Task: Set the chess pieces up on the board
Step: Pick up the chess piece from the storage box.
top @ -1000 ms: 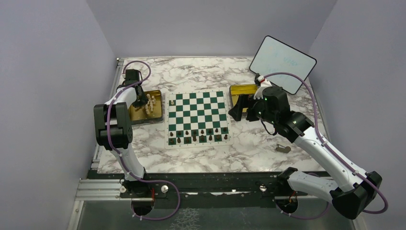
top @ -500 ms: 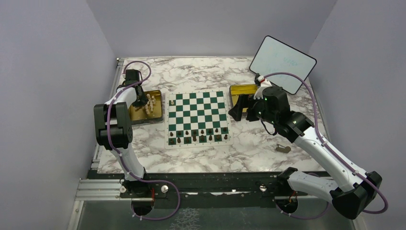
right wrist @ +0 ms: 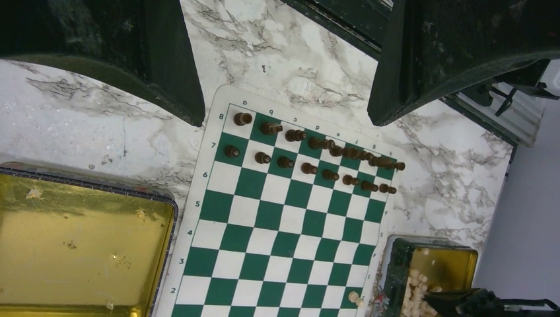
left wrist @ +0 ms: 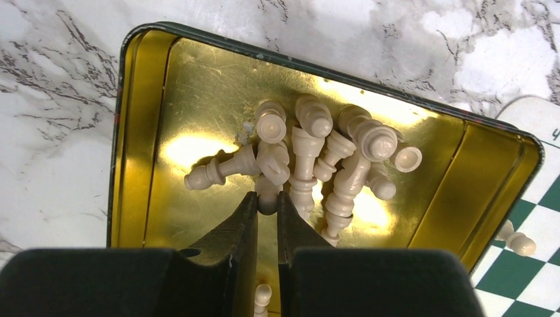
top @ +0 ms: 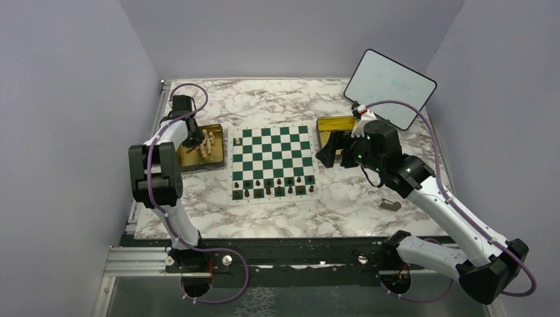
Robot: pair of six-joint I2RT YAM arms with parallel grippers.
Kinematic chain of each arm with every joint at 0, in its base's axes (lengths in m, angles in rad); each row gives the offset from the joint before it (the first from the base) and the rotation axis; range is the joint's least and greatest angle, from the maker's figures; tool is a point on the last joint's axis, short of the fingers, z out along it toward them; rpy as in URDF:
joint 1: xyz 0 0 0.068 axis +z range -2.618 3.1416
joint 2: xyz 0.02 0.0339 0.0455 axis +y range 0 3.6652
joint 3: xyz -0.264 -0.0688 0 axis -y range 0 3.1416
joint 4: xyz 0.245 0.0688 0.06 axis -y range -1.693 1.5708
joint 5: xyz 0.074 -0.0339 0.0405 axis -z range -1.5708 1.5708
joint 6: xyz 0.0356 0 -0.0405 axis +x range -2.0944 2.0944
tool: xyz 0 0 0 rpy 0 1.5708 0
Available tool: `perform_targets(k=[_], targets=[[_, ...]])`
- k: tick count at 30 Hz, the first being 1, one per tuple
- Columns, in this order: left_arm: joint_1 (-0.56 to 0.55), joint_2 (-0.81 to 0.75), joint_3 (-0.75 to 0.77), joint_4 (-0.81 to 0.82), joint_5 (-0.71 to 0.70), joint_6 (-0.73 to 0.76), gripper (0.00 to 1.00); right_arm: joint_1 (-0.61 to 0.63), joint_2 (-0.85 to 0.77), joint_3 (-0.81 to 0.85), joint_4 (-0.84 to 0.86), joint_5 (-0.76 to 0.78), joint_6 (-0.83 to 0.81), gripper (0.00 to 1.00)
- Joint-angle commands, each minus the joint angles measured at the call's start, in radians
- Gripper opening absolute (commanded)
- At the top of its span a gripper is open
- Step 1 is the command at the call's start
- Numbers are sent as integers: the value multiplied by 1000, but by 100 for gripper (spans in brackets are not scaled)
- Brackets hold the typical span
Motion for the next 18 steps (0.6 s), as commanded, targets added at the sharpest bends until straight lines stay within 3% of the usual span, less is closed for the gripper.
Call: perform_targets(k=[1, 11, 18], targets=[[7, -79, 5, -24, 12, -24, 11, 7, -22, -15, -9, -1, 12, 100], [-2, -178, -2, -58, 59, -42, 11, 6, -24, -19, -4, -11, 22, 100], [-66, -204, 53, -90, 85, -27, 11, 7, -24, -22, -11, -9, 24, 100]])
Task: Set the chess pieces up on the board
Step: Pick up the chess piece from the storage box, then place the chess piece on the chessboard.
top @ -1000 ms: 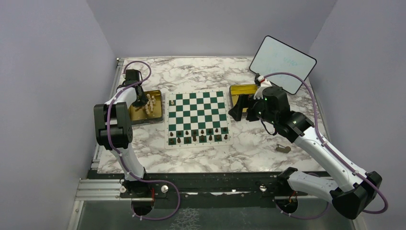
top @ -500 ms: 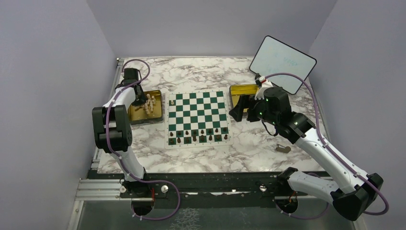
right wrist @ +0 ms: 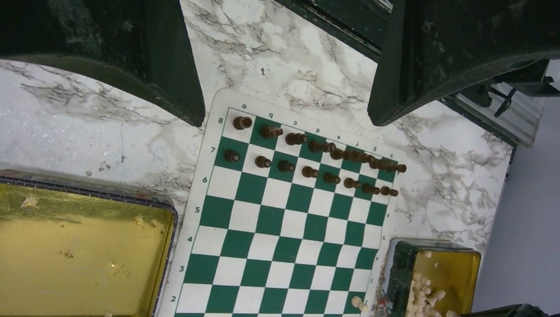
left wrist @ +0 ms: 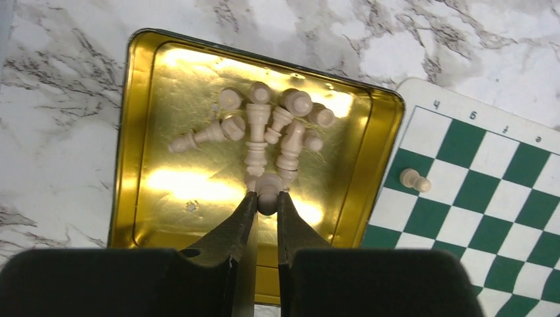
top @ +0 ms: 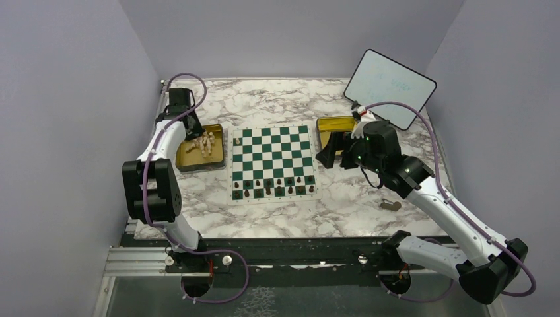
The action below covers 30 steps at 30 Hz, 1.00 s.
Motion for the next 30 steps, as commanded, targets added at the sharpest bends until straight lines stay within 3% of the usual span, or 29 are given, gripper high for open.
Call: perform_targets(k=[1, 14, 30], targets=[[-59, -33, 61, -34, 43, 7, 11, 6, -20, -9, -11, -7, 12, 100], [-330, 59, 211, -61, -8, 39, 11, 6, -26, -7, -19, -1, 16, 100], [-387, 315, 347, -103, -11, 56, 11, 6, -28, 0, -30, 19, 8, 100]])
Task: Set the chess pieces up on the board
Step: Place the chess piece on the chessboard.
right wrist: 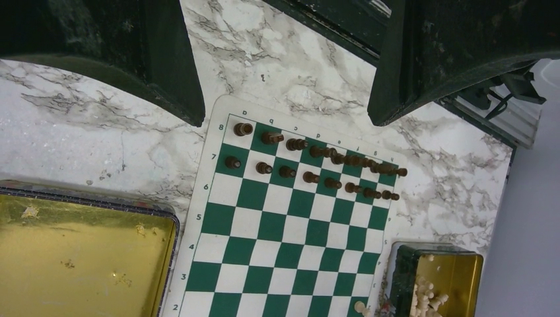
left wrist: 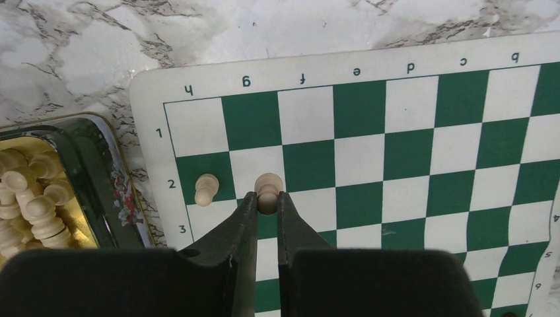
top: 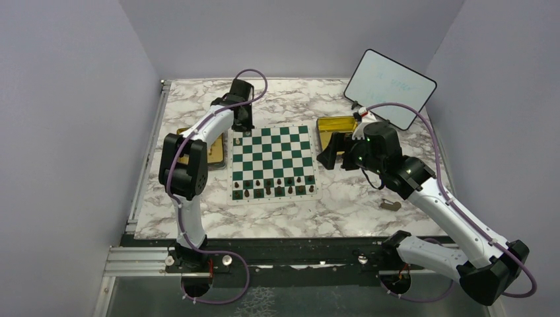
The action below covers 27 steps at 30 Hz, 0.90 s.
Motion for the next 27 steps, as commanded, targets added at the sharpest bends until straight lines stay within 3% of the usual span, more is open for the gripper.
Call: perform_targets(k=[1, 27], targets=[[-3, 39, 39, -33, -14, 23, 11, 6, -16, 1, -6, 18, -4, 100], [-3, 103, 38, -39, -10, 39, 11, 6, 7, 9, 1, 18, -21, 100]])
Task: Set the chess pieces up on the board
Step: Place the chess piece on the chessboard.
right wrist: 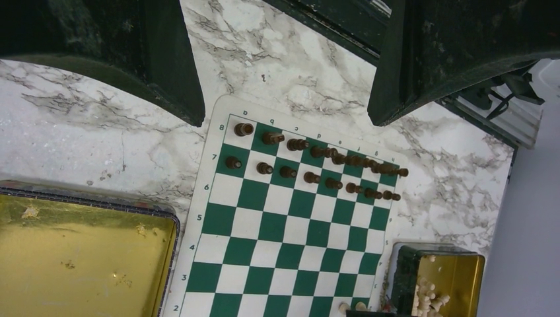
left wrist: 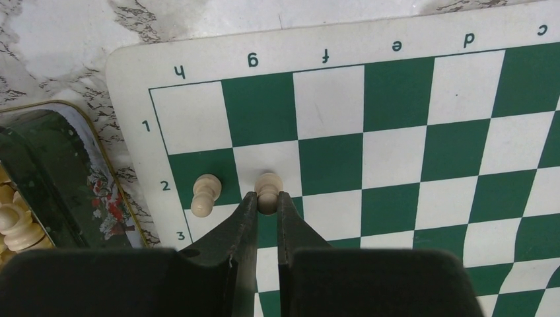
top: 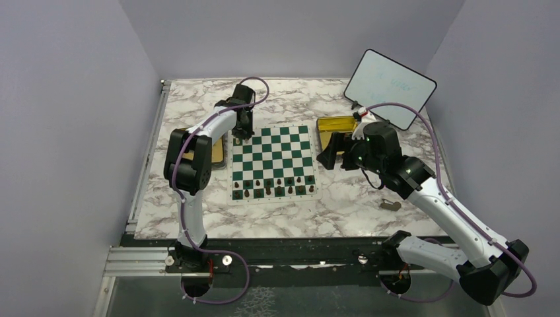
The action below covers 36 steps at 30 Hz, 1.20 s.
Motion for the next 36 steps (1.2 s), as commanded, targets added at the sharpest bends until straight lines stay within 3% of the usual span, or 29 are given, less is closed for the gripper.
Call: perform_targets(k=[1, 9, 20, 36], targets=[[-3, 18, 30, -2, -10, 13, 11, 6, 5, 8, 1, 17, -18, 100], [-3, 31, 34, -1, -13, 16, 12, 6, -5, 5, -4, 17, -20, 100], [-3, 17, 33, -2, -12, 19, 28, 6, -3, 10, -11, 42, -27, 100], [2, -123, 34, -25, -35, -1, 31, 6, -2, -2, 3, 30, -31, 100]])
